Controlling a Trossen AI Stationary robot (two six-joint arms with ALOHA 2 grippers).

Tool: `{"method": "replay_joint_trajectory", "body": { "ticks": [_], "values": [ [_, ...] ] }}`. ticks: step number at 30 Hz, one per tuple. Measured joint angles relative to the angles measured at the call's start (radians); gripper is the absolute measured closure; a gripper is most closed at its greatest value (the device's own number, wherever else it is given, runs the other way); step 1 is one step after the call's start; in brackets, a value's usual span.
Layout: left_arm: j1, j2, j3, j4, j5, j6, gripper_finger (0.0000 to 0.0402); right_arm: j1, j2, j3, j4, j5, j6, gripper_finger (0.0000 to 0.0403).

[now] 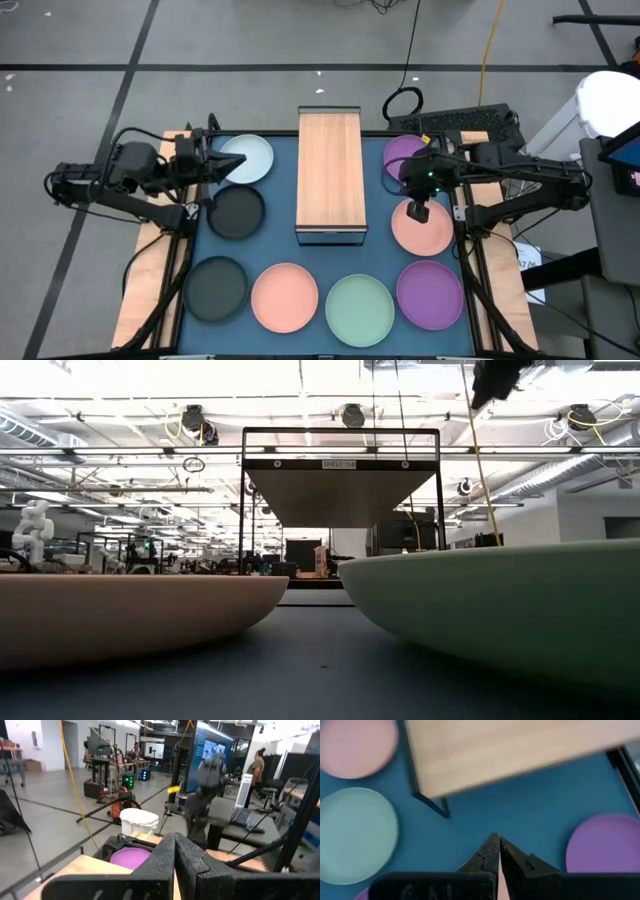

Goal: Place and stack plates onto a shelf
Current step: Put the top orange plate on the shelf

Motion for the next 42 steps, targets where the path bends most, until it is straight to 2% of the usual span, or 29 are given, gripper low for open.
{"method": "replay_joint_trajectory", "body": {
  "ticks": [3, 7, 11, 15, 19, 24, 28, 33, 37, 42],
  "values": [
    [0.0, 0.044, 0.067, -0.047, 0.001, -0.059, 0.0398, -0.016, -0.001, -0.071, -0.003, 0.014, 0.075, 0.0403],
    [0.003, 0.11, 0.183, -0.245, 0.004, -0.169, 0.0398, -0.044, -0.001, -0.176, -0.002, 0.012, 0.176, 0.0403],
    [0.007, 0.17, 0.267, -0.408, 0.011, -0.172, 0.0398, -0.093, -0.001, -0.281, 0.036, 0.012, 0.198, 0.0403],
    [0.022, 0.206, 0.297, -0.443, 0.023, -0.173, 0.0398, -0.171, 0.006, -0.358, 0.066, -0.009, 0.19, 0.04],
    [0.041, 0.224, 0.298, -0.439, 0.03, -0.206, 0.0398, -0.238, 0.009, -0.403, 0.062, -0.066, 0.025, 0.0376],
    [0.052, 0.243, 0.298, -0.438, 0.034, -0.22, 0.0398, -0.298, 0.039, -0.412, 0.123, -0.069, -0.256, 0.0317],
    [0.052, 0.256, 0.298, -0.438, 0.035, -0.226, 0.0398, -0.32, 0.104, -0.412, 0.158, -0.118, -0.53, 0.0279],
    [0.048, 0.255, 0.298, -0.438, 0.037, -0.241, 0.0398, -0.334, 0.202, -0.412, 0.204, -0.124, -0.732, 0.0277],
    [0.048, 0.256, 0.298, -0.438, 0.037, -0.257, 0.0398, -0.351, 0.268, -0.412, 0.26, -0.18, -0.835, 0.0283],
    [0.048, 0.256, 0.298, -0.438, 0.037, -0.277, 0.0398, -0.355, 0.323, -0.412, 0.245, -0.272, -0.987, 0.0284]
  ]
}}
